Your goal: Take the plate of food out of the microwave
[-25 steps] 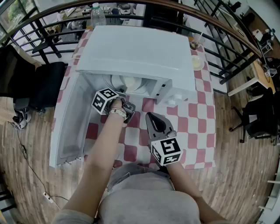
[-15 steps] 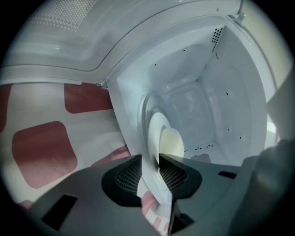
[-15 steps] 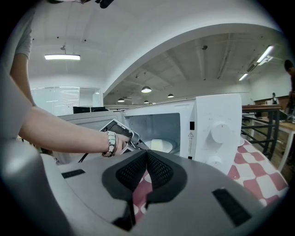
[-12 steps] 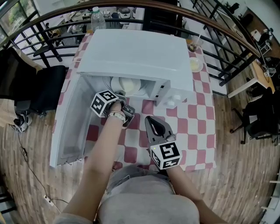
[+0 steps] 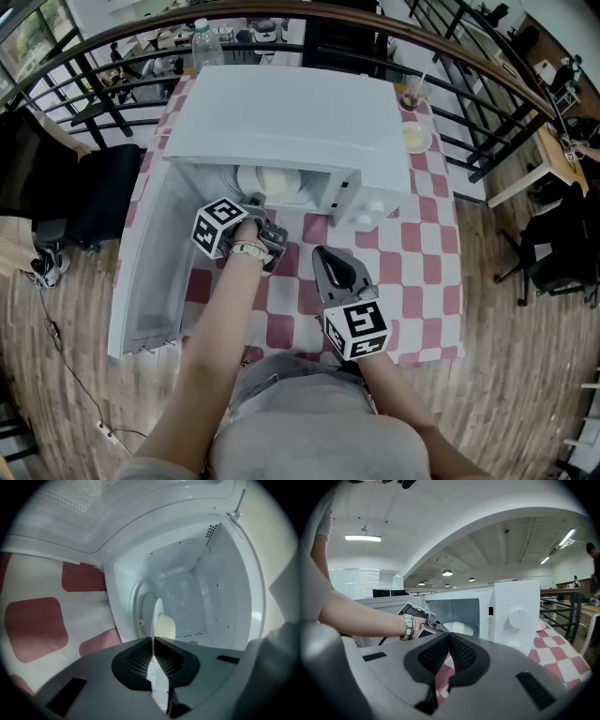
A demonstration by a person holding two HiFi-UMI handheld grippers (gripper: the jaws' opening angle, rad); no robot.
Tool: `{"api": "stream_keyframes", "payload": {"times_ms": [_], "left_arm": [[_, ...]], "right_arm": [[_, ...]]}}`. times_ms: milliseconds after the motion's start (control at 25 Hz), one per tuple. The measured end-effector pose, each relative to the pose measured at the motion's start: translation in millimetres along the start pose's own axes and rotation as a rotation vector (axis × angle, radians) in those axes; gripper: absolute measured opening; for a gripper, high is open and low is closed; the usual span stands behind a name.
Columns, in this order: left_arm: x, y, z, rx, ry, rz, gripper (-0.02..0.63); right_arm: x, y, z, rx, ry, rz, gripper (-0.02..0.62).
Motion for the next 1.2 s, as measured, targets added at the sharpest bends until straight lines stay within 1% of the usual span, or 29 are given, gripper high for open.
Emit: {"api": "stream_keyframes", "payload": {"times_ms": [120,280,400,520,720,960,1080,1200], "left_arm": [[-0.2,-6.4,0.5,-0.018,-0.014,-0.057,0.017],[-2.5,-2.6,-2.4,-0.045,-0.035,-0.102,0.015],[-2.7,-1.9,-1.5,-0.048,-0.044,-0.115,0.015],[-2.8,-3.7,-1.9,-0.041,-0.042,-0.125,0.015],[-7.4,-8.1,-5.4,-0.042,-0.046,-0.172,0.015],[-19.2,-8.7,-15.3,-0.059,-0.026,-0.225,0.015],[-25.5,-9.0,-19.3,-0.055,-0.021,-0.234,0.015],[-31.2,-10.6,-22.2,-0.050,-0.022,-0.243,0.015]], "right_arm": [[0.0,2.3,0.0,-0.008,0.009,0.012,0.026],[-1.3,0.7,1.5,-0.026,0.015,0.019,0.026],[0.7,-4.6,4.2,-0.005,0.006,0.007,0.026],[2.0,-5.4,6.9,-0.007,0.000,0.002,0.026],[0.1,-3.1,10.1,-0.017,-0.007,-0.002,0.026],[-3.9,-2.2,16.0,-0.010,-0.020,-0.021,0.026],[-6.7,-1.4,20.0,-0.006,-0.032,-0.027,0.026],[-9.5,2.1,22.8,-0.011,-0.049,-0.014,0.025]]}}
Point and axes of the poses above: the fingertips, and each gripper's own axes: x forward along the fingers, y to its left, z out of its top, the point moved 1 cm from there along -x, backward along the fingers, and after that the axes turned 3 degrees about y, right-handed, at the moved point
